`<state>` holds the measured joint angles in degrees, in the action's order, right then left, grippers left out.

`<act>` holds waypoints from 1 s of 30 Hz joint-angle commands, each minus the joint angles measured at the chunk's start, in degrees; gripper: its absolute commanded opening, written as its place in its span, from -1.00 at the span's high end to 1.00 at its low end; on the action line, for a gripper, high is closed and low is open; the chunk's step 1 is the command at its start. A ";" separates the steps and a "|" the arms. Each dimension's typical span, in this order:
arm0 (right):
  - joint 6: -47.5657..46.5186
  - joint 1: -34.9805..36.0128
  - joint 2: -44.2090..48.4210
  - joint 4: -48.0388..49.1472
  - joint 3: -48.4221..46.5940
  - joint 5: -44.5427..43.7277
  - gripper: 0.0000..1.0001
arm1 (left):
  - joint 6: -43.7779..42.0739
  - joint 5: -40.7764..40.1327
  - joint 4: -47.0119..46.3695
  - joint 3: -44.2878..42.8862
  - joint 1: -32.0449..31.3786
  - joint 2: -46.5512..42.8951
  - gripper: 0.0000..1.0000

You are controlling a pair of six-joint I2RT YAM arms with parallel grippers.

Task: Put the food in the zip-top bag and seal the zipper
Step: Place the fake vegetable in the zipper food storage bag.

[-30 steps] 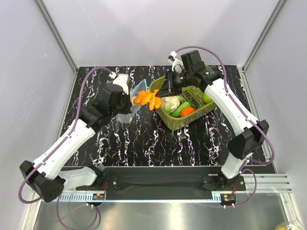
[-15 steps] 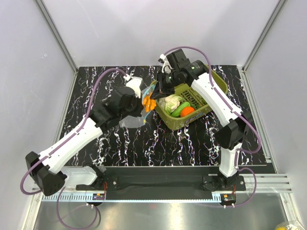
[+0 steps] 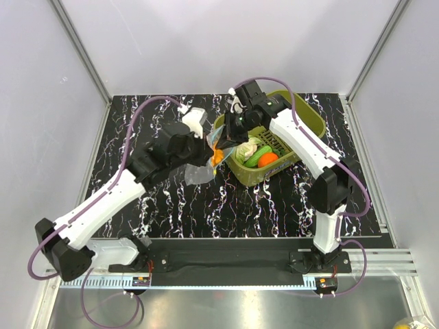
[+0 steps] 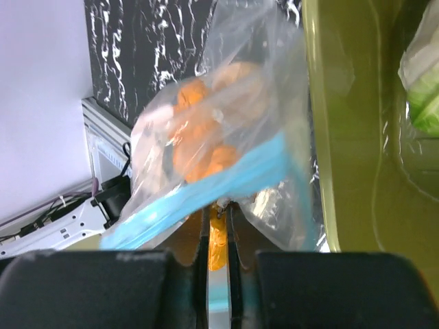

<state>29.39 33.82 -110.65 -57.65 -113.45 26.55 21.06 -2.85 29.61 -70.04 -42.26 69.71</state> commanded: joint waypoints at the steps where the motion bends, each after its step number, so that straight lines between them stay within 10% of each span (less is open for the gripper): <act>1: -0.12 0.45 0.53 4.82 -0.98 -0.35 0.84 | 3.10 6.27 -7.71 0.51 1.04 -5.11 1.00; 4: -0.64 0.37 1.05 5.26 -1.07 -0.97 -0.07 | 5.30 8.12 -8.42 2.36 2.27 -6.96 1.00; 7: -2.22 0.54 3.68 6.58 -0.63 -2.98 -0.32 | 8.10 9.27 -6.59 4.47 5.25 -7.22 1.00; 25: -3.37 -14.92 10.02 3.08 0.95 -8.61 -0.28 | 3.90 9.80 -4.47 8.69 10.80 -4.67 1.00; 30: -9.43 -18.70 6.42 -4.64 -2.47 -27.48 -0.99 | 3.55 10.23 -3.06 7.73 10.88 -4.67 1.00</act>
<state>24.18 15.40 -102.80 -56.18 -113.06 12.47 25.91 5.96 27.79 -61.45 -31.75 65.34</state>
